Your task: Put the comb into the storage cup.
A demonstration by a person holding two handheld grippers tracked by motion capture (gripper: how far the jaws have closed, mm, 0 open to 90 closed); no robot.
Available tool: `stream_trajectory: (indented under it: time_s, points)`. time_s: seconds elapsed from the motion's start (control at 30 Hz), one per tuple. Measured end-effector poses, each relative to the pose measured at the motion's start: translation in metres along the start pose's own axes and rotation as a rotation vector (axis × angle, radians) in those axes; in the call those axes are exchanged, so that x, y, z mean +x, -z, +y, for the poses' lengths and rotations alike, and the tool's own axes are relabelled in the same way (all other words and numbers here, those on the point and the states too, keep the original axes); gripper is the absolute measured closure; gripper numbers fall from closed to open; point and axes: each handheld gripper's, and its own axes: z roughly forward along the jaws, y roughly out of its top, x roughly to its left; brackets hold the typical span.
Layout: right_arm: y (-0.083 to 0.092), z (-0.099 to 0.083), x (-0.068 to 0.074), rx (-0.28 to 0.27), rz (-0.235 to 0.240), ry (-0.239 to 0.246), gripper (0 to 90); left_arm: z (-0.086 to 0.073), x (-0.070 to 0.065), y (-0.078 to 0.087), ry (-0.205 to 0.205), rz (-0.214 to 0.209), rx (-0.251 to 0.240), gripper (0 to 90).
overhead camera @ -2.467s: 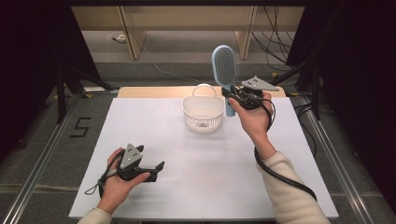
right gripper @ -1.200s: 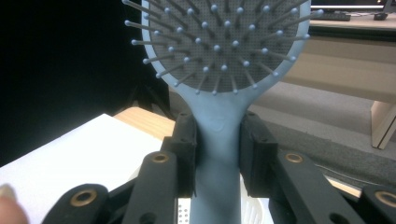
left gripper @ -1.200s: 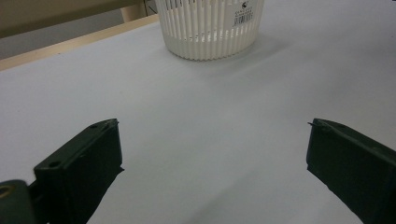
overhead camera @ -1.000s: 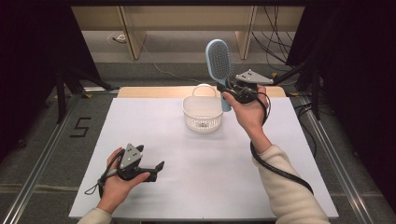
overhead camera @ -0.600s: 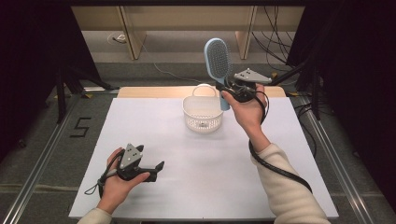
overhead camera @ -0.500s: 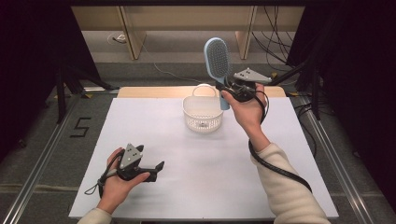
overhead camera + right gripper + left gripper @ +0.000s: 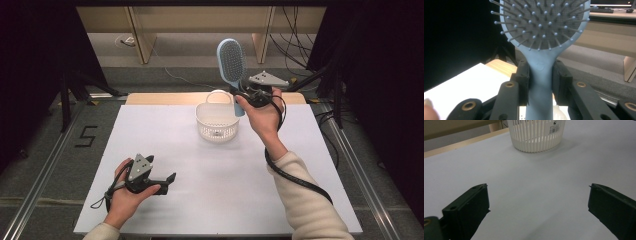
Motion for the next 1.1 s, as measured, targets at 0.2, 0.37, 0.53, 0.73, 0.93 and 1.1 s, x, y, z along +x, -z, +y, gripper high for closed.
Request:
stream_trajectory:
  time_s: [0.2,0.37,0.53,0.73,0.93,1.1]
  points:
    - [-0.0012,0.0018,0.0011,-0.001,0.000,0.002,70.9,0.0001,-0.0005,-0.0002,0.000,0.000,-0.001,2.9]
    - [-0.0027,0.0029,0.0007,-0.001,-0.002,0.000,70.9,0.0001,-0.0002,-0.0002,0.000,-0.001,0.000,2.9]
    - [-0.0045,0.0032,0.0002,0.001,-0.002,-0.003,70.9,0.0001,-0.0003,-0.0002,0.000,-0.001,-0.001,2.9]
    - [-0.0068,0.0043,-0.0002,0.003,-0.003,-0.002,70.9,0.0001,-0.0002,-0.0001,0.001,-0.001,0.000,2.9]
    - [-0.0085,0.0055,-0.0004,0.000,-0.005,-0.002,70.9,0.0002,-0.0001,-0.0003,-0.003,0.000,0.000,2.9]
    - [-0.0102,0.0065,-0.0002,-0.003,-0.004,-0.002,70.9,0.0001,0.0001,-0.0001,-0.003,0.001,0.000,2.9]
